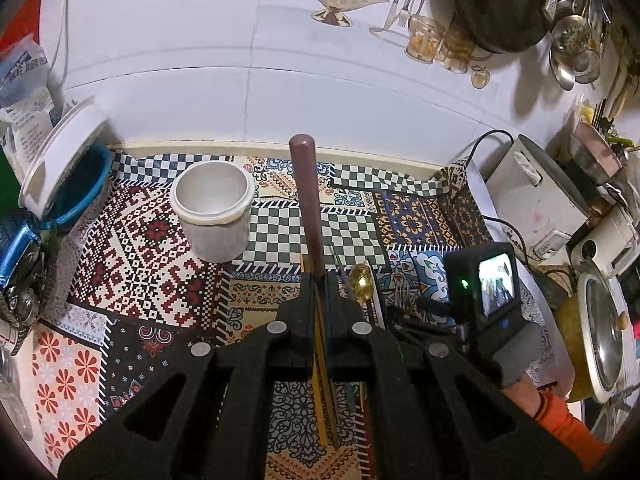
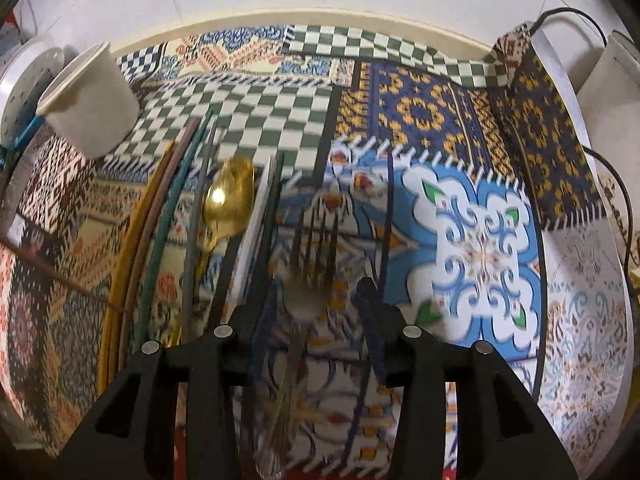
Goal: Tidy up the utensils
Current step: 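Lift the brown chopstick with the left tool while the right tool lifts the fork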
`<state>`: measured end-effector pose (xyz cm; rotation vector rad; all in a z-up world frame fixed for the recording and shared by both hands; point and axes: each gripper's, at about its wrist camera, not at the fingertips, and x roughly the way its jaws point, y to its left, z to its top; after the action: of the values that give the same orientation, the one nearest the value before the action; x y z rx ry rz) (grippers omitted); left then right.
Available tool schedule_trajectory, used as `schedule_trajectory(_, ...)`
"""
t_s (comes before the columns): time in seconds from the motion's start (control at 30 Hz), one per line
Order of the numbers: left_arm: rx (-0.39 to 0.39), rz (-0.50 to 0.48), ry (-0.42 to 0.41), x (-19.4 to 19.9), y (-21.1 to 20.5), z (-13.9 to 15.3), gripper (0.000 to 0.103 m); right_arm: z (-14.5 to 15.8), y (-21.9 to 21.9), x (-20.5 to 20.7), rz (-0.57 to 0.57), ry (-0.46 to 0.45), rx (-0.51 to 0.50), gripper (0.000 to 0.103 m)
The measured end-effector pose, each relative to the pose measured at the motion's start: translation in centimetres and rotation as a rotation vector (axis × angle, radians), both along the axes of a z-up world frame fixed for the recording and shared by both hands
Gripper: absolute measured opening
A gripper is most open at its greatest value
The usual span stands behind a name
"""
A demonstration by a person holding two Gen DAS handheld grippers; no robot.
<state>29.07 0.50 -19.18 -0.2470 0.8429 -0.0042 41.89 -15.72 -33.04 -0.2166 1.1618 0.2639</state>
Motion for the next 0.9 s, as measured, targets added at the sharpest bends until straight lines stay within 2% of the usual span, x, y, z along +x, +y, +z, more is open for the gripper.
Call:
schedule_trajectory(0.1, 0.014, 0.002, -0.003, 0.0, -0.1, 0.1, 0.002, -0.1, 0.6, 0.9, -0.026, -0.022, 0.007, 0.035)
schedule_trajectory(0.17, 0.014, 0.005, -0.004, 0.0, 0.0, 0.1, 0.002, -0.1, 0.9, 1.2, -0.038, -0.035, 0.008, 0.022)
schedule_trajectory(0.37, 0.021, 0.018, -0.026, -0.3, 0.3, 0.9, 0.002, 0.4, 0.7, 1.5, -0.047, -0.016, 0.039, 0.022)
schedule_trajectory(0.67, 0.029, 0.03, -0.083, -1.1, 0.5, 2.5, 0.002, 6.5, -0.9, -0.2, -0.039, -0.138, 0.11, 0.022)
schedule_trajectory(0.9, 0.031, 0.053, -0.109, -1.6, 1.1, 3.5, 0.002, 9.9, -0.5, -1.6, -0.03, -0.215, 0.162, 0.021)
